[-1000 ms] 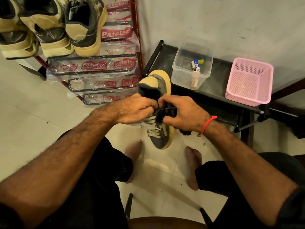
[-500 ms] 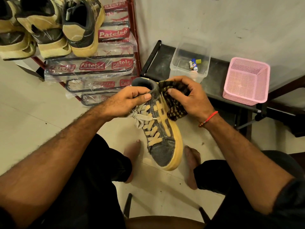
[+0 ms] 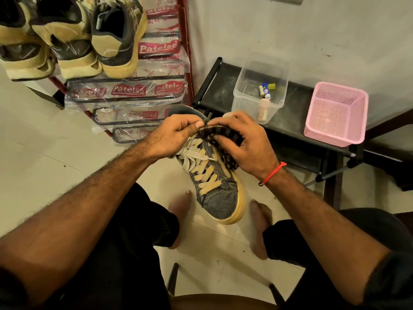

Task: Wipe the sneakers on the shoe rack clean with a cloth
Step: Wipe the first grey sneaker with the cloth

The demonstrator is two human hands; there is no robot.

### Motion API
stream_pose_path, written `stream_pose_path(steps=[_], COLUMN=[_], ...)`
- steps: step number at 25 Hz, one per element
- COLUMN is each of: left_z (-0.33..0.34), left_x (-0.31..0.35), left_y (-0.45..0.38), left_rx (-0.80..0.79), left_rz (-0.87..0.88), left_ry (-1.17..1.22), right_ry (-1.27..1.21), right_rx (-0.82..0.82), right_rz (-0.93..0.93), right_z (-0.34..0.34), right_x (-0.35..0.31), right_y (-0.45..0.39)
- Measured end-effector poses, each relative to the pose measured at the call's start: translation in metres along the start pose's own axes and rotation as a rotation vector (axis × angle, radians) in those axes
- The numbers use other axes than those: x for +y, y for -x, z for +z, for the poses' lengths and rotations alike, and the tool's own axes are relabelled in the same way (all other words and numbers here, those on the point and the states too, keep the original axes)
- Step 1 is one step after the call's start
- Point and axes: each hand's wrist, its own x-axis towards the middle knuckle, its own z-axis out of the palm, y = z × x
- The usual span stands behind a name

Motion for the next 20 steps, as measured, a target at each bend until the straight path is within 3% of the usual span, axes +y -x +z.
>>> stream_pose_path(steps=[4,6,11,17,18,20], left_z=[0.001,0.002,-0.003,-0.018,-0.021,-0.021], left_x=[-0.001,0.000,-0.003,-0.010,-0.011,-0.015], left_y=[0.002,0.001,0.000,-0.001,-0.001,0.001], left_rx=[-0.015,0.003,0.275,0.465,0.489,0.485], left_rz=[-0.008,-0.046,-0.248,-0.319,-0.313,-0.300], left_ry=[0.000,0.049,0.267,0.211,0.191,0.130], right_ry=[-0.002,0.008,0.128,0.472,0.471,0.335], right_rx=[0.077,0.038,-0.359,-0.697,-0.688,-0.473], right_rz=[0.021,-0.002,0.011,0.222,0.247,0.259], right_z=[0.006,0.005,-0.011,-0.027,-0.031,-0.038], right_x=[-0.001,-0.001,0.003,0.010,0.012,0.017], right_y=[0.000,0.000,0.001,0.009,0.011,0.012])
